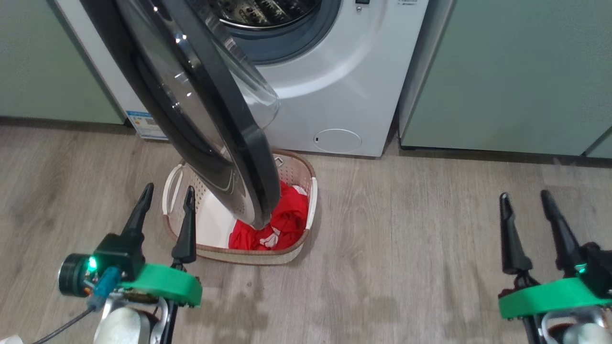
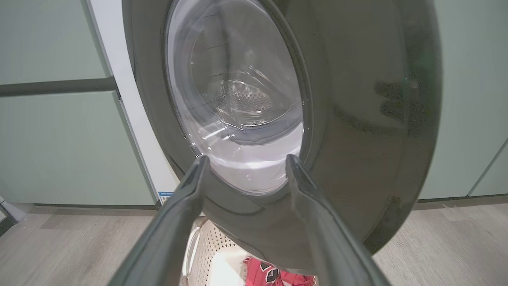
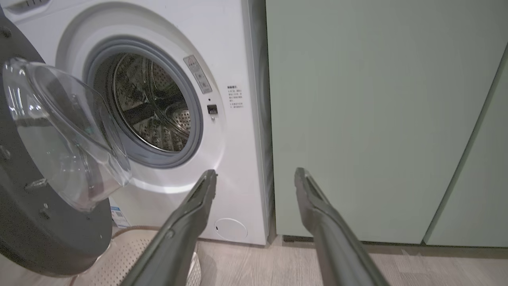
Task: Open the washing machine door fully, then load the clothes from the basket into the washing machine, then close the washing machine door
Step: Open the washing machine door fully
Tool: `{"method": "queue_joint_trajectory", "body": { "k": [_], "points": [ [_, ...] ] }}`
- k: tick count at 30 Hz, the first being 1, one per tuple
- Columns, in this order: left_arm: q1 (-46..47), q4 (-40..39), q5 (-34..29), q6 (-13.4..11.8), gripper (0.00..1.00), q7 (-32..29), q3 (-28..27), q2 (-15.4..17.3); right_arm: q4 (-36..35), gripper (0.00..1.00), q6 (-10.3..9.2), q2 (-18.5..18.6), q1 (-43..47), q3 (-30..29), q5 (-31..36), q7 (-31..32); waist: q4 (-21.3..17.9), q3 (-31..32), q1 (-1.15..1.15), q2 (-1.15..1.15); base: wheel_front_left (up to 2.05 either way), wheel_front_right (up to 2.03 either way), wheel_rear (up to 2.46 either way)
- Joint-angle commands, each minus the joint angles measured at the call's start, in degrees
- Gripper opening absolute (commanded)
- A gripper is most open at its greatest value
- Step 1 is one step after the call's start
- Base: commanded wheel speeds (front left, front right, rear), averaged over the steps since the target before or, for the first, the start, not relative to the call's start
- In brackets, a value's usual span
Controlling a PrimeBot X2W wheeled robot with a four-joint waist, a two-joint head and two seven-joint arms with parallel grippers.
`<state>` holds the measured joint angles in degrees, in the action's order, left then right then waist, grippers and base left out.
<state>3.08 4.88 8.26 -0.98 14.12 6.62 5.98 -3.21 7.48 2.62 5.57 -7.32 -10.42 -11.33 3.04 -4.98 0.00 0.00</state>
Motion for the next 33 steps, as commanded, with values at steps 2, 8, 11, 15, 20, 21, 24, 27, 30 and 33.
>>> {"method": "queue_joint_trajectory", "body": {
  "k": [2, 8, 11, 15, 20, 21, 24, 27, 30, 33],
  "points": [
    [0.69, -1.92, 0.31, -0.04, 1.00, 0.06, -1.52, 1.26, -0.78, 1.00, 0.01, 0.27, -0.55, 1.71, 0.84, -0.09, -0.29, 0.31, 0.00, 0.00, 0.00, 0.00, 0.00],
    [0.18, -1.77, 0.58, 0.19, 1.00, -0.65, -1.00, 1.69, 1.73, 1.00, 0.01, 0.26, -0.16, 2.34, 1.98, -0.36, -1.08, 1.04, 0.00, 0.00, 0.00, 0.00, 0.00],
    [-0.03, -1.79, 0.71, 0.25, 1.00, -1.03, -0.79, 1.92, 2.39, 1.00, 0.01, 0.26, -0.25, 2.53, 2.03, -0.44, -1.47, 1.32, 0.00, 0.00, 0.00, 0.00, 0.00],
    [-0.18, -1.73, 0.91, 0.23, 1.00, -1.45, -0.61, 2.15, 3.02, 1.00, 0.01, 0.26, -0.48, 2.69, 1.85, -0.50, -1.78, 1.62, 0.00, 0.00, 0.00, 0.00, 0.00],
    [-0.21, -1.67, 1.12, 0.16, 1.00, -1.84, -0.27, 2.30, 3.46, 1.00, 0.01, 0.26, -0.81, 2.89, 1.81, -0.53, -1.95, 1.66, 0.00, 0.00, 0.00, 0.00, 0.00],
    [-0.17, -1.65, 1.17, 0.16, 1.00, -1.87, -0.19, 2.31, 3.54, 1.00, 0.01, 0.26, -0.88, 2.90, 1.83, -0.53, -1.96, 1.65, 0.00, 0.00, 0.00, 0.00, 0.00],
    [-0.06, -1.62, 1.30, 0.11, 1.00, -1.95, -0.05, 2.41, 3.67, 1.00, 0.01, 0.26, -1.09, 2.99, 1.91, -0.60, -1.99, 1.59, 0.00, 0.00, 0.00, 0.00, 0.00],
    [-0.02, -1.58, 1.36, 0.06, 1.00, -1.99, 0.05, 2.47, 3.75, 1.00, 0.01, 0.26, -1.18, 2.99, 1.90, -0.67, -1.98, 1.59, 0.00, 0.00, 0.00, 0.00, 0.00],
    [0.07, -1.57, 1.47, -0.03, 1.00, -2.03, 0.16, 2.57, 3.91, 1.00, 0.01, 0.26, -1.30, 3.07, 1.81, -0.68, -1.97, 1.53, 0.00, 0.00, 0.00, 0.00, 0.00],
    [0.12, -1.57, 1.56, -0.11, 1.00, -2.04, 0.30, 2.66, 4.05, 1.00, 0.01, 0.26, -1.36, 3.17, 1.73, -0.73, -1.97, 1.54, 0.00, 0.00, 0.00, 0.00, 0.00]
  ]
}}
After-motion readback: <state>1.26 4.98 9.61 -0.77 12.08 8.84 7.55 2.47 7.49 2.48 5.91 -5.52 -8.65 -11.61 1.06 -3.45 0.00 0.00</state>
